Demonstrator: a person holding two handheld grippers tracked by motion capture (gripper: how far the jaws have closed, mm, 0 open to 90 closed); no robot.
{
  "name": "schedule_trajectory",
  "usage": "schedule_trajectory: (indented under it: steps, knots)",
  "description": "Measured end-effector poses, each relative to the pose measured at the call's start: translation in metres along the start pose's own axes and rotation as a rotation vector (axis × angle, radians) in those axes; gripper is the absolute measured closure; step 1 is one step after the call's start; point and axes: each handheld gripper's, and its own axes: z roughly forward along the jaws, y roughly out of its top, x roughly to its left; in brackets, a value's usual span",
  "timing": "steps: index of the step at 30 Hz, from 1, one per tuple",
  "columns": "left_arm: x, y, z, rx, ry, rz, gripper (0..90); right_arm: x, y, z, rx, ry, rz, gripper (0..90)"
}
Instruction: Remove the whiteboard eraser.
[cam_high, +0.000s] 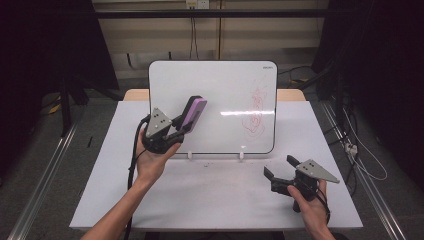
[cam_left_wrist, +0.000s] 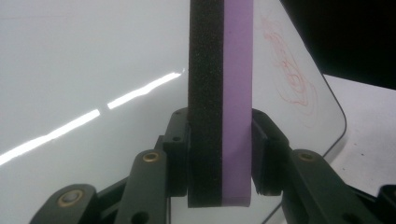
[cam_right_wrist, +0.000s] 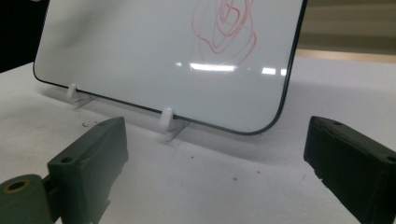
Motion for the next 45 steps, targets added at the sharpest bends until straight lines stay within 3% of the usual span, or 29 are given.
schedule_trajectory:
  steps: [7,10,14,18,22,29,32,36,38,45]
  knots:
    - [-0.008,-0.004,-0.004,-0.015,-0.002,-0.005,64.1,0.013,0.005,0.006,0.008,0.014,-0.041,5.7]
    - [-0.012,-0.004,-0.006,-0.041,-0.010,-0.036,64.1,0.020,0.011,0.012,-0.001,0.030,-0.037,5.8]
    - [-0.019,-0.005,-0.006,-0.052,-0.026,-0.052,64.1,0.034,0.026,0.020,-0.062,0.070,-0.030,5.4]
    - [-0.026,-0.007,0.001,-0.049,-0.045,-0.057,64.1,0.050,0.039,0.034,-0.116,0.154,-0.012,5.4]
    - [-0.031,-0.008,0.010,-0.040,-0.062,-0.072,64.1,0.063,0.047,0.047,-0.162,0.190,0.033,5.5]
    - [-0.034,-0.009,0.019,-0.036,-0.073,-0.107,64.1,0.072,0.055,0.063,-0.204,0.244,0.041,2.9]
    - [-0.035,-0.009,0.025,-0.043,-0.086,-0.138,64.1,0.075,0.063,0.068,-0.246,0.244,0.058,3.3]
    - [-0.038,-0.012,0.029,-0.034,-0.084,-0.147,64.1,0.072,0.067,0.075,-0.283,0.238,0.137,9.2]
    - [-0.040,-0.016,0.030,-0.031,-0.085,-0.171,64.1,0.070,0.067,0.079,-0.296,0.233,0.177,8.1]
    - [-0.045,-0.021,0.032,-0.024,-0.095,-0.185,64.1,0.078,0.064,0.089,-0.338,0.264,0.230,10.2]
